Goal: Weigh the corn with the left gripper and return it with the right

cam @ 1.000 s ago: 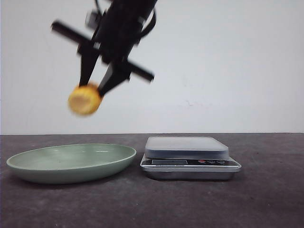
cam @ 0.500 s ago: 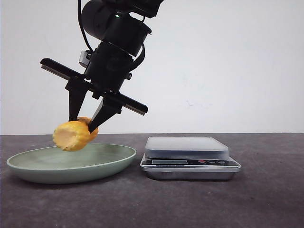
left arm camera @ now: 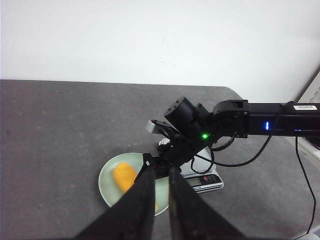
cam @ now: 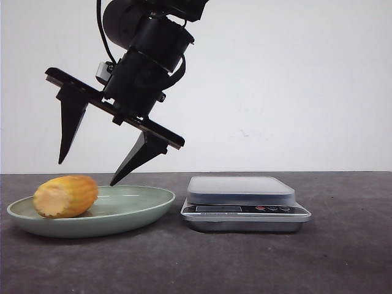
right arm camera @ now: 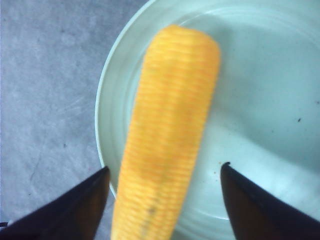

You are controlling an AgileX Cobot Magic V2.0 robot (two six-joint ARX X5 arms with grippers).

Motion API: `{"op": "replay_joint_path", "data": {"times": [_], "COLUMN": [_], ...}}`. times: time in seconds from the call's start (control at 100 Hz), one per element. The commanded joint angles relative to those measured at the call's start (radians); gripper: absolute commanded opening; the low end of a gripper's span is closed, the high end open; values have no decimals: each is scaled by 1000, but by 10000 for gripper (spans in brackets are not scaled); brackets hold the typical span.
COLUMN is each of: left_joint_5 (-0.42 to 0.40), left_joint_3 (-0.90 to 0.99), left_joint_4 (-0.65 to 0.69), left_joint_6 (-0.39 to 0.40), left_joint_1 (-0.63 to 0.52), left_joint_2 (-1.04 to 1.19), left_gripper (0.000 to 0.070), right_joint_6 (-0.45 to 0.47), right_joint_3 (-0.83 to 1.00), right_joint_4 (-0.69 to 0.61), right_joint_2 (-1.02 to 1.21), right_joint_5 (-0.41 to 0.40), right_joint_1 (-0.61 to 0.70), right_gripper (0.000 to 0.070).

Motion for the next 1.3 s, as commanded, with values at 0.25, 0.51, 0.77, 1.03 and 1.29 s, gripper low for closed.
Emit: {"op": "replay_joint_path", "data": {"times": [0.25,0.51,0.77,1.03,1.29], "left_joint_5": [-3,-5,-107,-149,-134], "left_joint_3": [17,16,-21,-75,-71], "left_joint_4": [-56,-56,-56,-56,-56], "left_joint_6": [-1,3,4,-30,-49], "left_joint_1": [-6,-6,-5,-5,-6], "left_joint_2": [4,4,4,4,5], "left_gripper": [11,11,11,11,17], "right_joint_6": [-335,-623,-655,-830,-824], "right_joint_3": [59,58,32,-220,-246], "right_joint_4": [4,-103,-10,324,194], "right_joint_2": [-233,-555,-808,-1033,-1087], "right_joint_5": [267,400,607,468,468], "right_joint_1": [-19,66,227,274,270], "right_gripper": [115,10,10,10,11]}}
